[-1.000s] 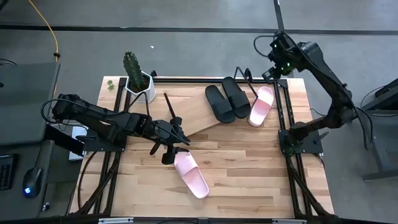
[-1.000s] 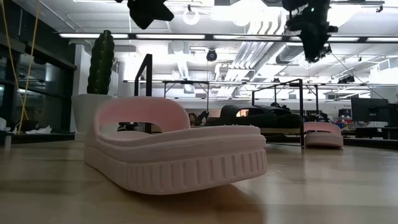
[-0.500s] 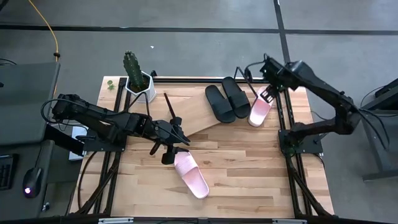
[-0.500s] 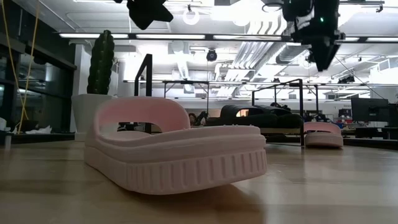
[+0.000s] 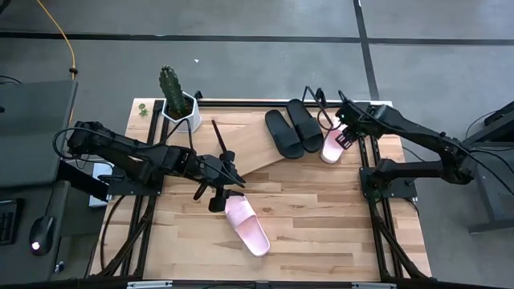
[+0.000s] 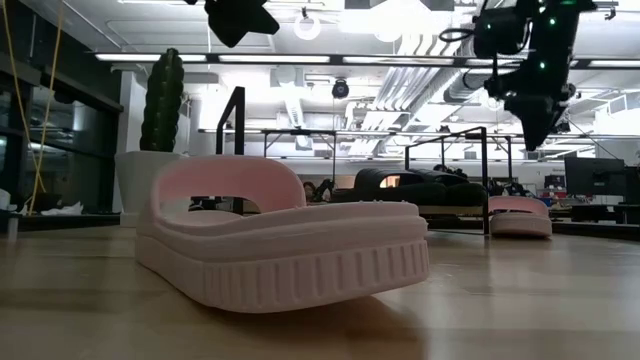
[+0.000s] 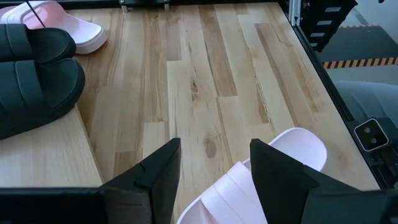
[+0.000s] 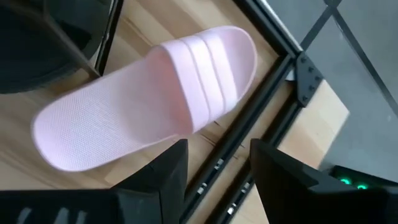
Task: Pick and place slides into the shelf
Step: Put the top pink slide on the shelf
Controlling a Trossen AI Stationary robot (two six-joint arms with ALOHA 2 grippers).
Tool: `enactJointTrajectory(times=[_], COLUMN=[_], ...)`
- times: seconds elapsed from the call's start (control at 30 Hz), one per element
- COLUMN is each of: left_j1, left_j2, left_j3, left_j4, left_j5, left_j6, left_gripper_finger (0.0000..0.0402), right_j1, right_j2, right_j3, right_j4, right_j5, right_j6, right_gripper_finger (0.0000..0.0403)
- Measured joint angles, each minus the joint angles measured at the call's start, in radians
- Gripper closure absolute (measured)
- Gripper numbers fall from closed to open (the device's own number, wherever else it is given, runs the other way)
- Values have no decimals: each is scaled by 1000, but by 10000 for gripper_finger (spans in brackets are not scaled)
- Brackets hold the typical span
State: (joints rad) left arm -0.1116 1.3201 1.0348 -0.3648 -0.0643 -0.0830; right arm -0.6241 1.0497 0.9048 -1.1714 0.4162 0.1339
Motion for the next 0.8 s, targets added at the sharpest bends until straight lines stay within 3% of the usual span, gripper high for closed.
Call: enactJointTrajectory(times=[0.3, 0.8], left_j1=[0, 0], left_j2=[0, 0], left_j3=[0, 0], left_j4=[4, 0], left_j5=[0, 0], left_j6=[0, 8], left_gripper_finger=[224, 224], right_j1=[46, 165], right_j2=[-10, -10], right_j3=[-130, -135], right_j4=[155, 193], right_j5=[2, -62], right_j6=[-26, -74], right_gripper_finger=[240, 240])
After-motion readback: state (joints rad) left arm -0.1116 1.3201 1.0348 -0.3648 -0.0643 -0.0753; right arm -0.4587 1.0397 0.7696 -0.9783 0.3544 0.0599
